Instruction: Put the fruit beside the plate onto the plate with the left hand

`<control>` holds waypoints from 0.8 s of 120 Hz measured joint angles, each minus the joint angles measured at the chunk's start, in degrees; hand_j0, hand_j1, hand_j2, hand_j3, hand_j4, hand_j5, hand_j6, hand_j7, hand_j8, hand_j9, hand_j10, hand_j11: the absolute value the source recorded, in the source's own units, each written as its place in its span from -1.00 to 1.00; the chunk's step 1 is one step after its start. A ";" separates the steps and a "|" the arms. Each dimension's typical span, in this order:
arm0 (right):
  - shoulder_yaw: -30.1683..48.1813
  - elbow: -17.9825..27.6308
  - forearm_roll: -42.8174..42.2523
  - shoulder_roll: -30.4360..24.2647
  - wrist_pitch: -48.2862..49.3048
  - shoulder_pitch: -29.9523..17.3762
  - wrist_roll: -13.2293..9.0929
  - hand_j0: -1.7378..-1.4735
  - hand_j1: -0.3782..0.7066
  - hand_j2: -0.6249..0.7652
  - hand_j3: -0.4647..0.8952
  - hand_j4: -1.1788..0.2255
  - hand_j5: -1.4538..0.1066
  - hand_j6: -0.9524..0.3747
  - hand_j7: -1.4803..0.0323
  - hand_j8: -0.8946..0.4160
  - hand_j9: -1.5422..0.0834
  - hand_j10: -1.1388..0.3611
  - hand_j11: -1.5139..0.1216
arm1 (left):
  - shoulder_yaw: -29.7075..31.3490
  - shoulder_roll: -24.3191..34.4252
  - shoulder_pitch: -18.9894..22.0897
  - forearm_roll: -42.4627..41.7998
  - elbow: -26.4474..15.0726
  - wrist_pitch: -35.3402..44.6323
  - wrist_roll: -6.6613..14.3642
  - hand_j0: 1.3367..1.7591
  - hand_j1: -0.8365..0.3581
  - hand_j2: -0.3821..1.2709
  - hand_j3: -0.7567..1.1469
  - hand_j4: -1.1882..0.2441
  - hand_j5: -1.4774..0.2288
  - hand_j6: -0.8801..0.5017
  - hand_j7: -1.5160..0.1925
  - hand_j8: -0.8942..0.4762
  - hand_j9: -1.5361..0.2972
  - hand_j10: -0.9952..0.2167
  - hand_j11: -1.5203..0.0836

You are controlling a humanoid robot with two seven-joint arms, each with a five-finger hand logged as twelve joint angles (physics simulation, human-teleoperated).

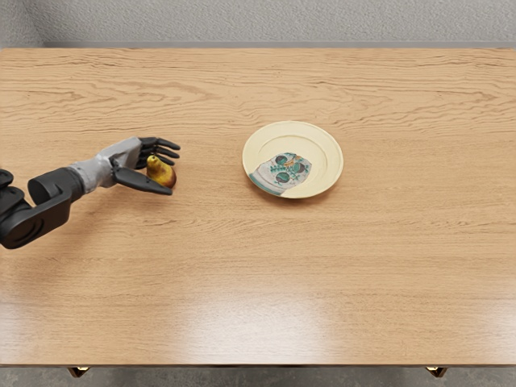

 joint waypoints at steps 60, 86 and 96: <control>0.00 0.00 0.01 0.00 0.00 0.02 0.00 -0.40 -0.91 -0.11 -0.32 0.66 0.84 0.41 0.93 0.34 0.87 0.50 0.82 | -0.02 0.35 0.25 0.09 -0.05 -0.15 0.12 0.52 -0.04 -0.41 -0.21 -0.06 -0.05 -0.48 0.00 -0.45 -0.05 -0.15 0.06; 0.00 0.00 0.00 0.00 0.00 0.01 0.00 -0.40 -0.91 -0.11 -0.32 0.66 0.84 0.41 0.93 0.34 0.87 0.50 0.82 | -0.19 0.87 0.18 0.12 0.21 0.05 0.11 0.52 -0.08 -0.37 -0.21 -0.13 -0.14 -0.54 -0.10 -0.42 -0.14 -0.15 -0.03; 0.00 0.00 0.00 0.00 0.00 0.00 0.00 -0.40 -0.91 -0.11 -0.32 0.66 0.84 0.41 0.93 0.34 0.87 0.50 0.82 | -0.19 0.88 0.11 0.16 0.32 0.10 0.23 0.51 -0.12 -0.32 -0.21 -0.16 -0.19 -0.58 -0.15 -0.38 -0.18 -0.12 -0.08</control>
